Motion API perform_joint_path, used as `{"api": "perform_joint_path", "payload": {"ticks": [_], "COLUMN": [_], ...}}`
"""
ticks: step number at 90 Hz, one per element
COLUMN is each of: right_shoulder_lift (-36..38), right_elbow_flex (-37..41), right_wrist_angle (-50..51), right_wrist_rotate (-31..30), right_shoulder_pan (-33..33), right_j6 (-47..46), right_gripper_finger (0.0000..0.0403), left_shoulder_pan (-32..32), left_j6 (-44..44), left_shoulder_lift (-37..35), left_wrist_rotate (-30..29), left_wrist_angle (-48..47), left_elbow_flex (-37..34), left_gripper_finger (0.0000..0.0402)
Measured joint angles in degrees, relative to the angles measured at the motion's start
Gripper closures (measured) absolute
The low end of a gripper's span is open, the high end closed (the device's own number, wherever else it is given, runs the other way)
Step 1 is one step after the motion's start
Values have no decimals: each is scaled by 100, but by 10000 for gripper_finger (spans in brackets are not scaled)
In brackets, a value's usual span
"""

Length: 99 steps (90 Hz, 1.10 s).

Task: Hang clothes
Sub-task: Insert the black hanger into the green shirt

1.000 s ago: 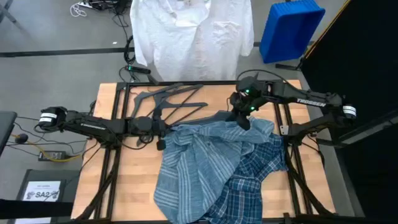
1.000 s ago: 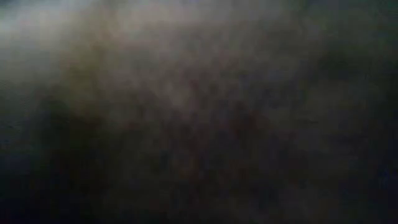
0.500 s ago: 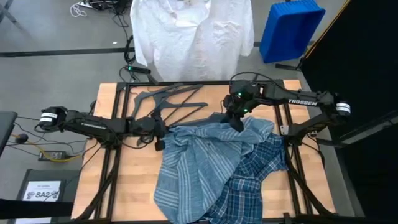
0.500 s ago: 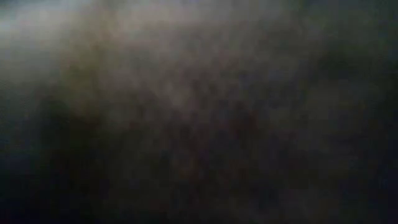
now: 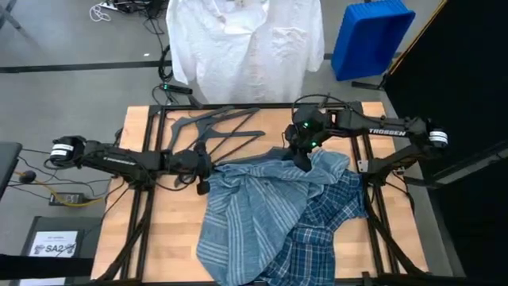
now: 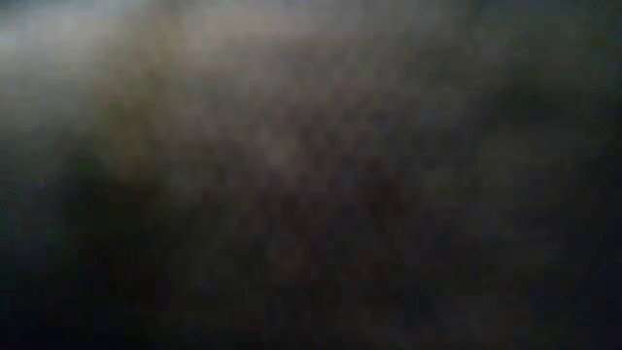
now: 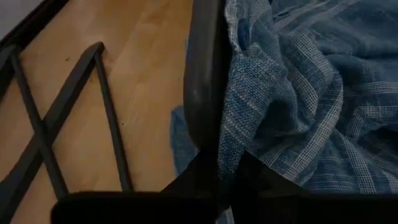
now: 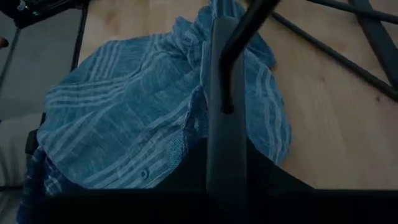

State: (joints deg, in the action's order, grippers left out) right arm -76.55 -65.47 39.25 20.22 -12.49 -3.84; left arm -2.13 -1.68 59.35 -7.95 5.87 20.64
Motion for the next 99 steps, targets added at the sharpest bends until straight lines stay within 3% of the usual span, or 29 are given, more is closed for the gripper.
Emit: {"api": "perform_joint_path", "payload": {"ticks": [19, 45, 75, 99], "right_shoulder_lift": [18, -4, -7, -1], "right_elbow_flex": [12, 33, 25, 0], "right_wrist_angle": [-98, -560, -545, 70], "right_wrist_rotate": [-211, -202, -237, -413], "right_shoulder_pan": [16, 82, 162, 118], "right_j6": [15, -63, -164, -295], "right_gripper_finger": [390, 326, 339, 335], "left_shoulder_pan": [-7, -7, -5, -3], "left_j6": [-10, -45, -52, -54], "left_shoulder_lift": [0, -4, -6, -6], "left_wrist_rotate": [2, 13, 81, 116], "left_wrist_angle": [15, -50, -107, -156], "left_elbow_flex": [-2, -2, 11, 15], "left_gripper_finger": [401, 401, 401, 401]}}
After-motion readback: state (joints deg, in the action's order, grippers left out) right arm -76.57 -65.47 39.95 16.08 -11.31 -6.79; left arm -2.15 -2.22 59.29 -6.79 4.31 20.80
